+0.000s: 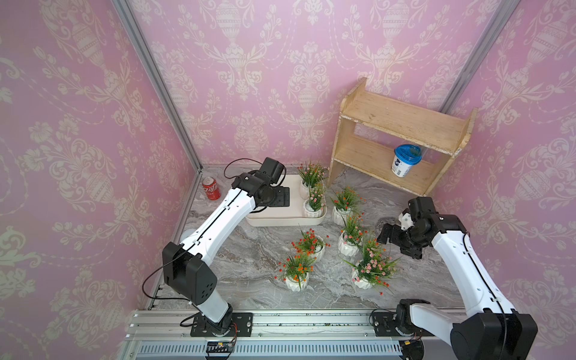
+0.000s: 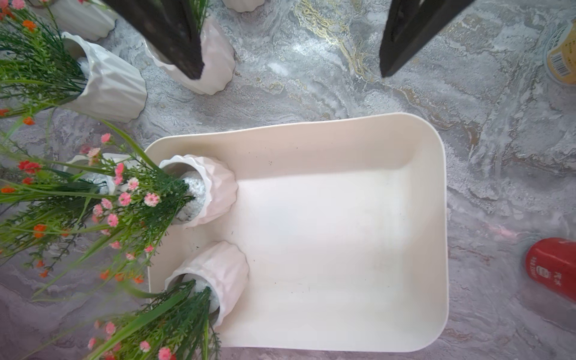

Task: Put the potted gypsophila into the storage box
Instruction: Place the baby's breath potted plant at the storage box, then pick up the baby's breath potted plant from the center of the board.

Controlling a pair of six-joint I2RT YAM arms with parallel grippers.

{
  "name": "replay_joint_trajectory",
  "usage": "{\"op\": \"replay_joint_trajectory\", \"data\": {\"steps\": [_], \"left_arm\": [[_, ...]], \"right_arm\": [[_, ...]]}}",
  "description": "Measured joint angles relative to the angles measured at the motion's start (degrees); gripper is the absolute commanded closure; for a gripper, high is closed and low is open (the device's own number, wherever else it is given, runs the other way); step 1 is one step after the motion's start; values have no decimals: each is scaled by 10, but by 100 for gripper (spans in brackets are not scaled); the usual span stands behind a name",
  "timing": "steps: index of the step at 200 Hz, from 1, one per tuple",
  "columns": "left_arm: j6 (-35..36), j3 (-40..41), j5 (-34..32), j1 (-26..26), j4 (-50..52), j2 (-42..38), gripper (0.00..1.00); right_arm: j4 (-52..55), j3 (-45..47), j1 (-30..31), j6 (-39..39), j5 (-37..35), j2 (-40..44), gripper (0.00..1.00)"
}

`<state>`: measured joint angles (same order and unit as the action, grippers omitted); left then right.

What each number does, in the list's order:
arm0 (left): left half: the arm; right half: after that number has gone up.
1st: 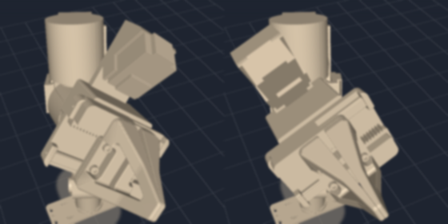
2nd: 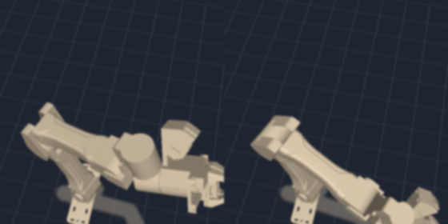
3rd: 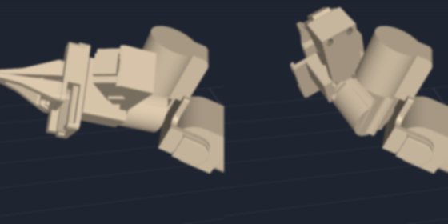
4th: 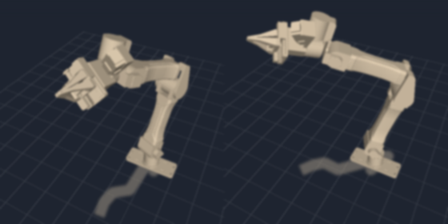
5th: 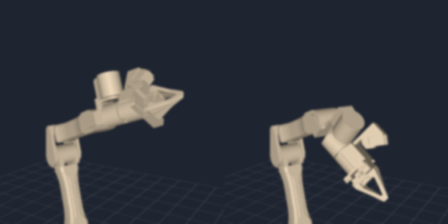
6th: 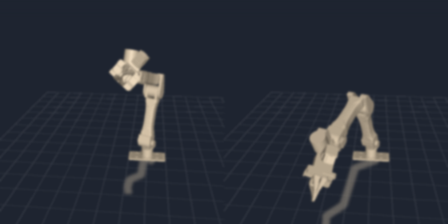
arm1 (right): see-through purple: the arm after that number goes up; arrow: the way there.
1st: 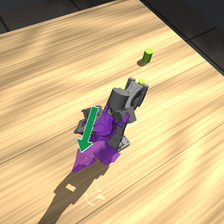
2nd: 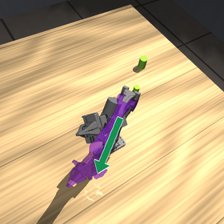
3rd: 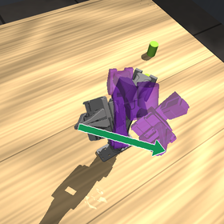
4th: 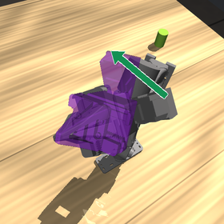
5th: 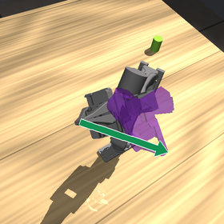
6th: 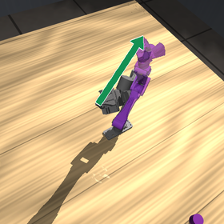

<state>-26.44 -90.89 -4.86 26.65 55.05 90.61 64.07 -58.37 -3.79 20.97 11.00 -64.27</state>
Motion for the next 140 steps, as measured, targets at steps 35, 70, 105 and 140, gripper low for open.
{"op": "replay_joint_trajectory", "data": {"steps": [35, 70, 105, 140], "left_arm": [[-11, 107, 10, -3, -4, -73, 5], [-43, 207, 37, -3, 0, -146, 1], [-78, 271, 45, -3, 28, -220, 1], [-99, 311, 45, -3, 63, -276, 1]], "right_arm": [[2, -4, 0, 0, 14, 15, 6], [0, -38, 0, 0, 41, 16, 8], [-10, -72, 47, 3, 51, 18, 8], [-14, -136, 174, 17, 26, 3, 9]]}}
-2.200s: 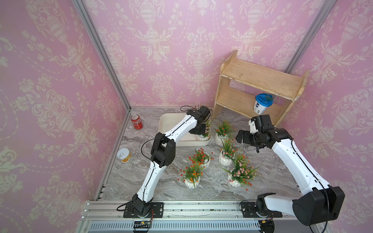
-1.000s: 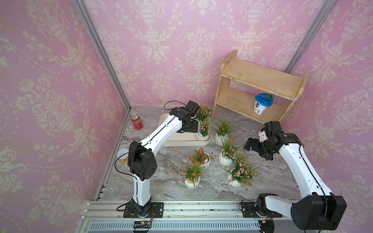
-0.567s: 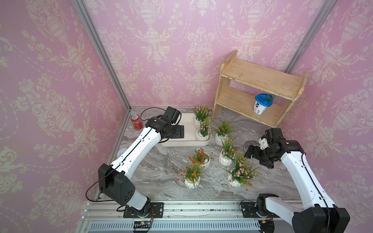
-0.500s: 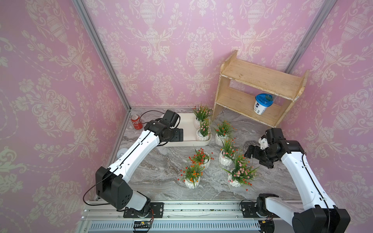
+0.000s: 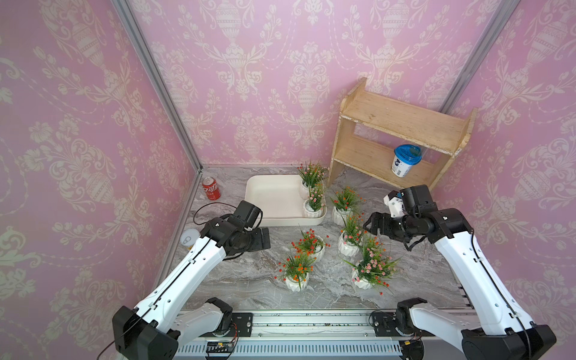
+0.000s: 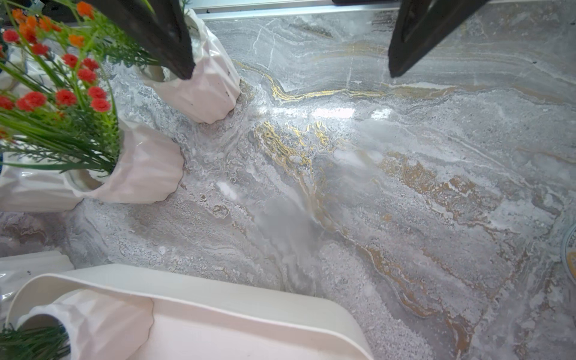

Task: Put the potted gypsophila into the storage box
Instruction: Pick up the baby's breath potted plant from the center of the board.

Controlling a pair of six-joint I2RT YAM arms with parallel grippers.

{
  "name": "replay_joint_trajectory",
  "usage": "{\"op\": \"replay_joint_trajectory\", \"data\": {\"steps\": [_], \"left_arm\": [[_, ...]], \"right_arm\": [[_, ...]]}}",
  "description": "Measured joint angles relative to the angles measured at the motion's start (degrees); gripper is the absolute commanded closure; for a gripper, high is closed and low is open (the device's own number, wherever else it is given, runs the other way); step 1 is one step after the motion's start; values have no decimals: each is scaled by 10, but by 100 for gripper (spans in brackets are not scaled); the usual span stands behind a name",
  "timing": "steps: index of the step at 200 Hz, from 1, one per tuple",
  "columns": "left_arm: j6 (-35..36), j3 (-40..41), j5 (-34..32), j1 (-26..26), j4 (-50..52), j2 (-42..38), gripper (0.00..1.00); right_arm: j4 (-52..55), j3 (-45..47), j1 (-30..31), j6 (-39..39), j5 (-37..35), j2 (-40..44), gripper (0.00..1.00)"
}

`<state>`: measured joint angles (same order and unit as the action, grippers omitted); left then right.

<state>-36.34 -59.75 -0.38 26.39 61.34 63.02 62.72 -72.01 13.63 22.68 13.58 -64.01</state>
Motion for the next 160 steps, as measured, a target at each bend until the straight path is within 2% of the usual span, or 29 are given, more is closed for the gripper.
{"op": "replay_joint_trajectory", "data": {"steps": [44, 85, 130, 160], "left_arm": [[-10, 27, -2, -1, 22, -12, 1], [-18, 31, 0, -17, 16, -22, 1], [-22, 34, 1, -19, 1, -22, 1], [-23, 37, 2, -20, -10, -20, 1]], "right_arm": [[-12, -28, 149, 39, -43, -29, 13], [-39, -5, 253, 101, -88, -63, 20], [-93, 76, 295, 229, -143, -82, 30], [-134, 128, 304, 314, -165, -82, 30]]}}
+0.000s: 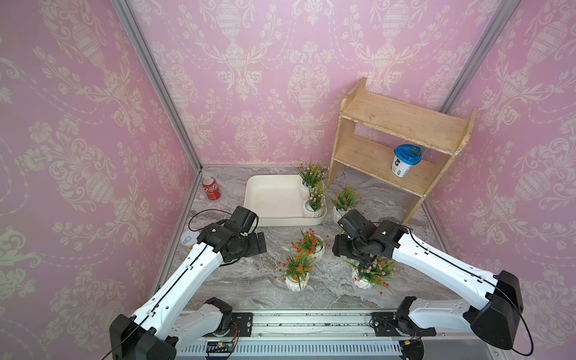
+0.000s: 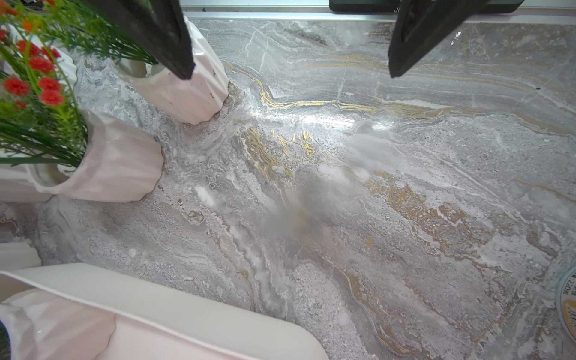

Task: Put the potted gypsophila into the storage box
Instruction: Pick up the baby's breath potted plant from the center of the board.

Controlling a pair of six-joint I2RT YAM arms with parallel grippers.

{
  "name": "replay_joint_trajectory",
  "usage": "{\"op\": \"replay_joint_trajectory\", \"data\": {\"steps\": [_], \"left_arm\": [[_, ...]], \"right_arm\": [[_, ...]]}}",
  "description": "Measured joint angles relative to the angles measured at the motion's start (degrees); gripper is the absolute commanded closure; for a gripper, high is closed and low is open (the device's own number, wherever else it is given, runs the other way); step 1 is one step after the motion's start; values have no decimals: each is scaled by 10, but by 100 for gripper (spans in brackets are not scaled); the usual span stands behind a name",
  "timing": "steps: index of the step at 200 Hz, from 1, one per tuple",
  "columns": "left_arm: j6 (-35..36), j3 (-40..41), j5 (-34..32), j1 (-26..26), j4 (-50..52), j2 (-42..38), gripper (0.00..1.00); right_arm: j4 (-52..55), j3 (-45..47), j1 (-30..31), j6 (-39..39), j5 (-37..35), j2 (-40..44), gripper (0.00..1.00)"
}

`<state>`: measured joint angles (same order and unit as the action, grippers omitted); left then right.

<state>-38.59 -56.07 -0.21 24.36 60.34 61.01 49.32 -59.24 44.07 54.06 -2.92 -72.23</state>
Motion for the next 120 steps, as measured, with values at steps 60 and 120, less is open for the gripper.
{"op": "replay_joint_trajectory", "data": {"steps": [60, 120], "left_arm": [[1, 12, 11, -18, -10, 3, 1], [1, 29, 20, -36, -16, 2, 1]], "right_arm": [[-65, -2, 11, 49, -10, -68, 30], [-92, -16, 15, 58, -10, -125, 34]]}}
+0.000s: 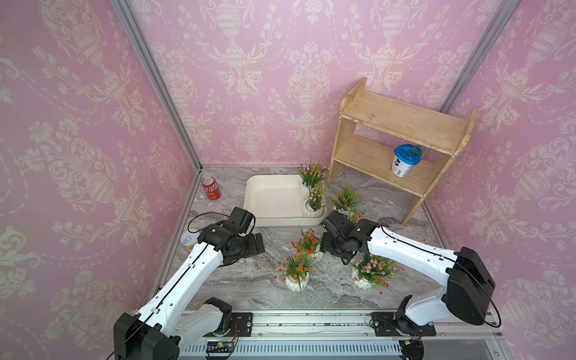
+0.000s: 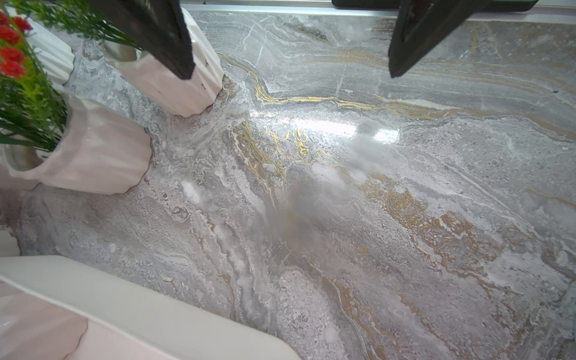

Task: Put the potted gypsophila into the storage box
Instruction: Pick up the baby's breath potted plant from the center of the board.

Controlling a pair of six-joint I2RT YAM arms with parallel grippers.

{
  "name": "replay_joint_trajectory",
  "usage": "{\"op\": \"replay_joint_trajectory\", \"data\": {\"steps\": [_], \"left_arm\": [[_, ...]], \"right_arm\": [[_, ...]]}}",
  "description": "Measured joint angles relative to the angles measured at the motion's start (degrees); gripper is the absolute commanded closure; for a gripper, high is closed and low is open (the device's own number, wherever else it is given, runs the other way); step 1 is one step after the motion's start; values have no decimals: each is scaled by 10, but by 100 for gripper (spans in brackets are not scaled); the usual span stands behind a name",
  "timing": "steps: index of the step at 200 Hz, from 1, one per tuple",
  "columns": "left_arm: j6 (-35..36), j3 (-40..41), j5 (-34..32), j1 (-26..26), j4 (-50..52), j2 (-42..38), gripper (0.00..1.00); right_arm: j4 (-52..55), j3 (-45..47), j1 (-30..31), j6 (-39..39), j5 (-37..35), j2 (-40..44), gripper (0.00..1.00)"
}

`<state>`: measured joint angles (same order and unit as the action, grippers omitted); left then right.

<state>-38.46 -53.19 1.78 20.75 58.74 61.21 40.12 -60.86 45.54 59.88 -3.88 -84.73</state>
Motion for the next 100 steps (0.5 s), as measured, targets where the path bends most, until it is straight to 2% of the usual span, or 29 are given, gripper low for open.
{"op": "replay_joint_trajectory", "data": {"steps": [31, 65, 100], "left_arm": [[2, 1, 5, -8, -6, 0, 1], [2, 3, 9, -12, -9, 0, 1], [3, 9, 10, -15, -9, 0, 1]], "right_arm": [[-8, -7, 0, 0, 0, -16, 38], [-12, -9, 0, -1, 0, -35, 48], [-22, -9, 0, -1, 0, -45, 54]]}}
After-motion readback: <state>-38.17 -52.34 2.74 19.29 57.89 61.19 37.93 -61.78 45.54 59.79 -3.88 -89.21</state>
